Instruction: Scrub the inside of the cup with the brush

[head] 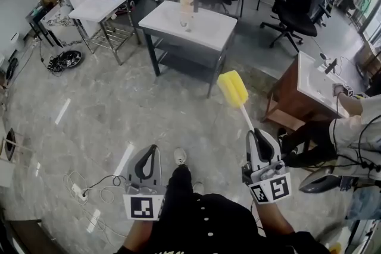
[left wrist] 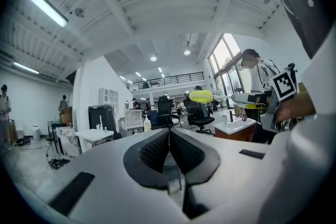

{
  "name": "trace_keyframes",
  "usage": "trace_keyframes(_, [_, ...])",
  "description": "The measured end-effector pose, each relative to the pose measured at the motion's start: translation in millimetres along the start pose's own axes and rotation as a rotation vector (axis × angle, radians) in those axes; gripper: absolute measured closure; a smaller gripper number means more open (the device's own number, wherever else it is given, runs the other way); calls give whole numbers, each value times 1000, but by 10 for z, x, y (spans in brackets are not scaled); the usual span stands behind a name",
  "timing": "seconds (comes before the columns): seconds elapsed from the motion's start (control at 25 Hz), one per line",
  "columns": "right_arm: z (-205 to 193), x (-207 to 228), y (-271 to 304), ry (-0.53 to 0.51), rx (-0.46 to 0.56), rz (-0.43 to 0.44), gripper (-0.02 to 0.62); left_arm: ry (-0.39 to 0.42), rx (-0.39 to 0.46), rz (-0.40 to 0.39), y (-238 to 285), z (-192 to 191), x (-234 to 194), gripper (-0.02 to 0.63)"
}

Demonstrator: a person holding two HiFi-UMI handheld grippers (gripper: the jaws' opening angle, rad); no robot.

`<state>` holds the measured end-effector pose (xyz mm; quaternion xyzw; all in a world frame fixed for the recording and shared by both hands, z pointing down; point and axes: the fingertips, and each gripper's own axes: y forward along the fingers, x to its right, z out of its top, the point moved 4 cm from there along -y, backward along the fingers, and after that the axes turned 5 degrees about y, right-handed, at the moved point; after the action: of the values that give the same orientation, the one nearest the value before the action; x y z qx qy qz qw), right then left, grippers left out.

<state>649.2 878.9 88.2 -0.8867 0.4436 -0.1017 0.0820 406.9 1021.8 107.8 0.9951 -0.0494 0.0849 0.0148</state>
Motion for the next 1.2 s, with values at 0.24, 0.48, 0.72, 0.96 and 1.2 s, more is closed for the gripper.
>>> trace_keyframes(0.24, [-66, 158, 276, -10, -5, 7, 542, -14, 4, 2, 325, -54, -95, 580])
trace_keyframes(0.48, [-138, 322, 719, -13, -10, 15, 543, -15, 18, 1, 719, -57, -289, 580])
trace_keyframes(0.72, [-196, 455, 1195, -22, -23, 39, 543, -32, 22, 13, 1134, -68, -518, 580])
trace_keyframes(0.96, [-200, 603, 1706, -30, -26, 41, 543, -45, 22, 6, 1587, -57, -786, 580])
trace_keyframes(1.2, [-274, 635, 2141, -33, -23, 40, 543, -26, 28, -23, 1979, -57, -1093, 580])
